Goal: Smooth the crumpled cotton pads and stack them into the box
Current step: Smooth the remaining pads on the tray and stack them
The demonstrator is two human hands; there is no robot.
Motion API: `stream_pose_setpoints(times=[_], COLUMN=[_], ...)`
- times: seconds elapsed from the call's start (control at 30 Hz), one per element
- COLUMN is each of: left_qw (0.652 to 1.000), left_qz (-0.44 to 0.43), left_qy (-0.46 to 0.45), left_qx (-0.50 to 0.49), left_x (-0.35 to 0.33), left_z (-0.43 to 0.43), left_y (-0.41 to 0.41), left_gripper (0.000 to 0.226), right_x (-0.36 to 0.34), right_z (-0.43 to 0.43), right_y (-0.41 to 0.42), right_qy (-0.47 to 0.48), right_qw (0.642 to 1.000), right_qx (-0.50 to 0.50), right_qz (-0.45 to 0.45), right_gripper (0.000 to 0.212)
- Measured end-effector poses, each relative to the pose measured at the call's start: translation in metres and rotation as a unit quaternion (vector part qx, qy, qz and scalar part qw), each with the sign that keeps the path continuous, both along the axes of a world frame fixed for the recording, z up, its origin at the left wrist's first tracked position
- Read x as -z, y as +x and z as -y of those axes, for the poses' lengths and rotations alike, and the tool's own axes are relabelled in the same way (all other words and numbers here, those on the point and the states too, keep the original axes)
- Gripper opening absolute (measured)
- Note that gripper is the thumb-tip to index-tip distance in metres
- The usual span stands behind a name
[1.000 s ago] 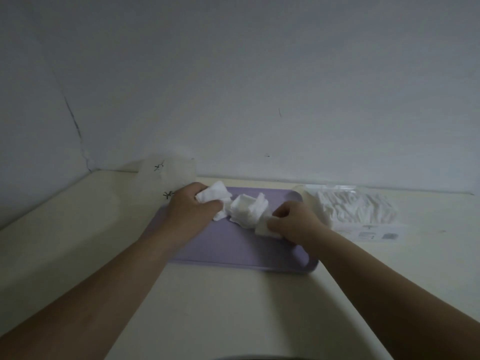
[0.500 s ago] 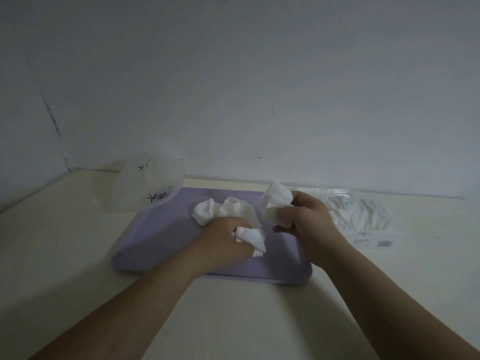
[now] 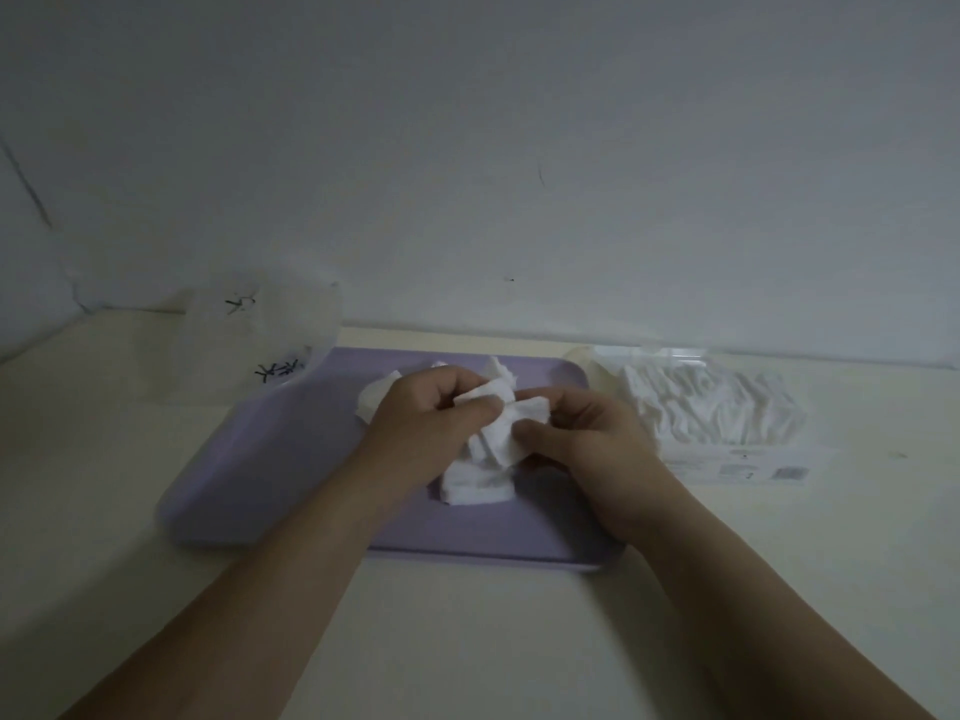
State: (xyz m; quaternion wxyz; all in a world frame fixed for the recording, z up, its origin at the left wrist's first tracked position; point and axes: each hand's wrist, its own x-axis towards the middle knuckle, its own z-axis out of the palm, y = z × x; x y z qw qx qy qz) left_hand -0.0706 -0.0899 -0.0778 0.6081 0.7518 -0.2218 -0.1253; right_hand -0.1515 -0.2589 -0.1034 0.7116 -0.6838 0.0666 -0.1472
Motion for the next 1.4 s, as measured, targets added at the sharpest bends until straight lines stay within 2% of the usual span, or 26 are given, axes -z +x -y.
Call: stream_pose_setpoints(times=[0.1, 0.17, 0.27, 0.3, 0.33, 0.43, 0.57, 1.23, 1.33, 1.4], left_qw=[0.999, 0.995, 0.974, 0.968, 0.969, 0.978, 0.996, 0.995, 0.995, 0.996], left_qz=[0.008, 0.000, -0.093, -0.116, -0.123, -0.124, -0.051, -0.019, -0.012, 0.007], left_qy=[-0.028, -0.082, -0.206, -0.221, -0.212, -0.166, -0.075, -0.071, -0.073, -0.061], left_qx=[-0.024, -0.054, -0.024, -0.005, 0.009, 0.023, -0.026, -0.065, -0.070, -0.067], left_x=[0.003, 0.002, 0.000, -0.001, 0.001, 0.005, 0.008, 0.006, 0.008, 0.009], left_z=[0.000, -0.002, -0.004, -0.004, -0.002, 0.001, -0.002, 0.000, 0.000, 0.000], left_y=[0.005, 0.008, 0.005, 0.000, -0.005, -0.019, -0.021, -0.030, -0.028, -0.027], left_gripper=[0.007, 0.007, 0.007, 0.006, 0.006, 0.011, 0.009, 0.014, 0.016, 0.017], right_x=[-0.002, -0.003, -0.004, -0.006, -0.007, -0.008, -0.007, -0.009, -0.016, -0.016], right_z=[0.002, 0.002, 0.000, -0.003, -0.006, -0.011, -0.011, -0.016, -0.018, -0.019], right_y=[0.001, 0.001, -0.001, -0.001, -0.003, -0.006, -0.011, -0.016, -0.018, -0.019], right_qy=[-0.005, -0.002, 0.029, 0.048, 0.065, 0.099, 0.114, 0.124, 0.155, 0.128], right_qw=[0.998, 0.994, 0.991, 0.992, 0.992, 0.994, 0.993, 0.992, 0.987, 0.991], right_qx=[0.061, 0.109, 0.130, 0.119, 0.104, 0.051, -0.002, -0.011, -0.048, -0.044], right_qz=[0.006, 0.011, 0.020, 0.020, 0.017, 0.016, 0.013, -0.003, 0.001, 0.007], right_gripper=[0.012, 0.009, 0.006, 0.004, 0.001, 0.012, 0.019, 0.021, 0.025, 0.034])
